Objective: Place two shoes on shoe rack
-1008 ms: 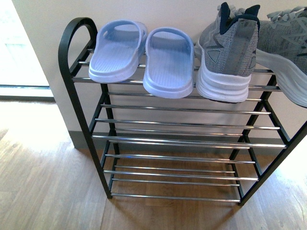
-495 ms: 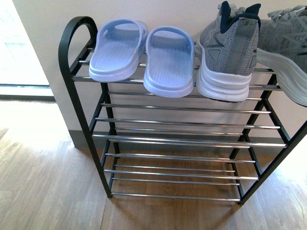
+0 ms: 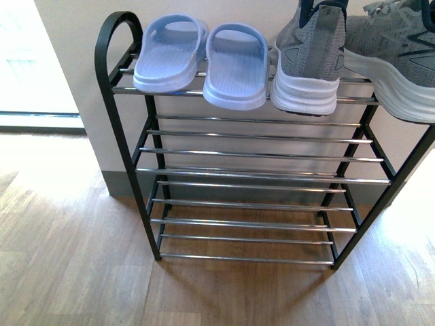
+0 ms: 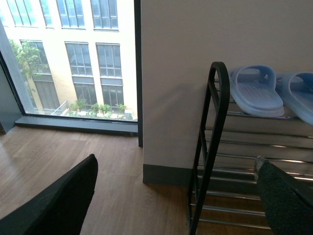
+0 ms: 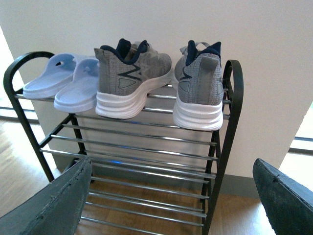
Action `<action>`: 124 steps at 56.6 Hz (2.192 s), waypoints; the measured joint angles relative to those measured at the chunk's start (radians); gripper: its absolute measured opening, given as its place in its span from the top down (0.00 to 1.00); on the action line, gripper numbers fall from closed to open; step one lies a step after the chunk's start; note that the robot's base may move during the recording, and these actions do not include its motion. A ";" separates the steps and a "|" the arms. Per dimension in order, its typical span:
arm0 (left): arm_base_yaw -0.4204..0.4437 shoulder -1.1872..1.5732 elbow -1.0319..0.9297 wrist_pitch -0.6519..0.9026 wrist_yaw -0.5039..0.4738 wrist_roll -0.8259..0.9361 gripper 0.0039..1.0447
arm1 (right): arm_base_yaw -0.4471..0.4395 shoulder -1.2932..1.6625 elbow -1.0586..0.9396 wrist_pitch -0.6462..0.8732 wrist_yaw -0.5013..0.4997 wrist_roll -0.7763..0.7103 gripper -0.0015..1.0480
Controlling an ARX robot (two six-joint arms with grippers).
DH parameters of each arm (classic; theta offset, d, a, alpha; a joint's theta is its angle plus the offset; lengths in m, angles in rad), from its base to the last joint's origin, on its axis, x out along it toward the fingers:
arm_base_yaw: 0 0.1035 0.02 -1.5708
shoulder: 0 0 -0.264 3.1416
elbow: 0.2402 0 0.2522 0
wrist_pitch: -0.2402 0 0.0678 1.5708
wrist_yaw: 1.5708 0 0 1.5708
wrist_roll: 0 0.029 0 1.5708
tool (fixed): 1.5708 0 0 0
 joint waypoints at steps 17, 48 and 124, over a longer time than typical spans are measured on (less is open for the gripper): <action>0.000 0.000 0.000 0.000 0.000 0.000 0.09 | 0.000 0.000 0.000 0.000 0.000 0.000 0.09; 0.000 0.000 0.000 0.000 0.000 0.000 0.09 | 0.000 0.000 0.000 0.000 0.000 0.000 0.09; 0.000 0.000 0.000 0.000 0.000 0.000 0.09 | 0.000 -0.001 0.000 0.000 0.000 0.000 0.09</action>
